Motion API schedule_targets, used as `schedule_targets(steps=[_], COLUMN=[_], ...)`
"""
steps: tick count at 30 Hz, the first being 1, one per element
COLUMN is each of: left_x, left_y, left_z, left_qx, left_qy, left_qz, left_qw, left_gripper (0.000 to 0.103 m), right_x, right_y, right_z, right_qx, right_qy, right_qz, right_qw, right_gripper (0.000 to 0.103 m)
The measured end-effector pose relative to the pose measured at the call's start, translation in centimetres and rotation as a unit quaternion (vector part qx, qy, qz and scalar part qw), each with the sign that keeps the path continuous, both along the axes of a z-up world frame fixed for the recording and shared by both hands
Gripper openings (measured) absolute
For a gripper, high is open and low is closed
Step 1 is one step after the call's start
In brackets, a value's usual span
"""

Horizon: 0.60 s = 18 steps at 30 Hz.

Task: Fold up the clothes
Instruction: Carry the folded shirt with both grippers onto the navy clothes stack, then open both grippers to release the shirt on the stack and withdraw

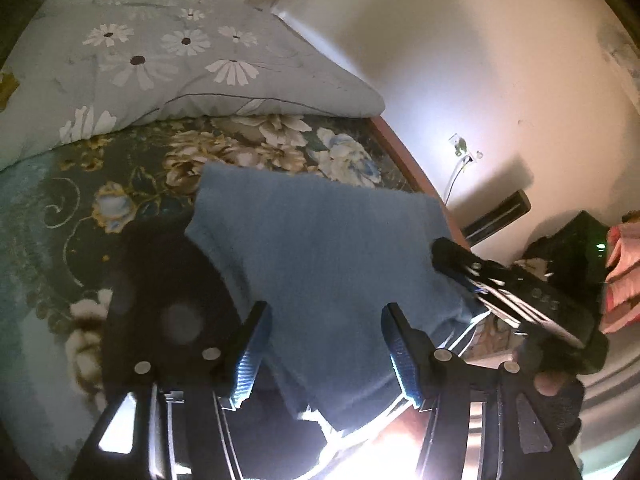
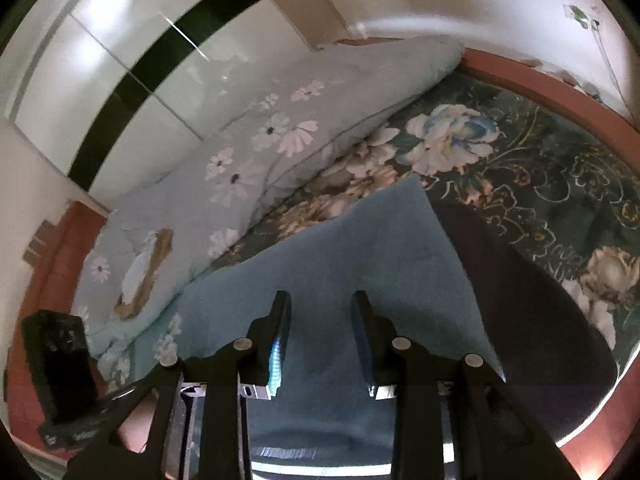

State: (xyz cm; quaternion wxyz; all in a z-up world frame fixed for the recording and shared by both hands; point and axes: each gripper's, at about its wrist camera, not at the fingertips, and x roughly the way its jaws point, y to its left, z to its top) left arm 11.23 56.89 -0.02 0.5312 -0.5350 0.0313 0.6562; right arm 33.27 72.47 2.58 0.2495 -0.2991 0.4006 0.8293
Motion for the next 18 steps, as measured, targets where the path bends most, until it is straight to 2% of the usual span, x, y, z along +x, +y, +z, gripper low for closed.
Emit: schedule_targets(steps=[4, 7, 12, 14, 16, 18], left_x=[0.8, 1.2, 3.0, 3.8, 4.7, 5.4], left_y=[-0.6, -1.7, -4.4, -6.0, -7.6, -9.1], left_z=[-1.2, -1.3, 0.9, 1.8, 2.2, 2.4], left_qx=[-0.026, -0.023, -0.007, -0.004, -0.003, -0.003], left_qy=[-0.013, -0.024, 0.010, 0.031, 0.046, 0.057], left_qz=[-0.014, -0.012, -0.034, -0.040, -0.042, -0.041], left_qw=[0.9995, 0.9994, 0.9994, 0.9987, 0.9980, 0.9975], left_gripper=[0.063, 0.063, 0.064, 0.068, 0.077, 0.083], right_x=[1.5, 2.4, 3.7, 4.2, 4.6, 4.9], right_y=[-1.7, -2.8, -5.2, -6.6, -8.4, -10.0], right_z=[-0.2, -0.3, 1.8, 2.6, 2.9, 2.4], right_qx=[0.005, 0.005, 0.018, 0.026, 0.029, 0.024], right_qy=[-0.010, -0.021, 0.005, 0.020, 0.031, 0.036], right_qz=[-0.004, -0.011, -0.025, -0.029, -0.035, -0.040], right_qw=[1.000, 1.000, 1.000, 0.999, 0.998, 0.998], right_gripper=[0.033, 0.033, 0.033, 0.033, 0.040, 0.040])
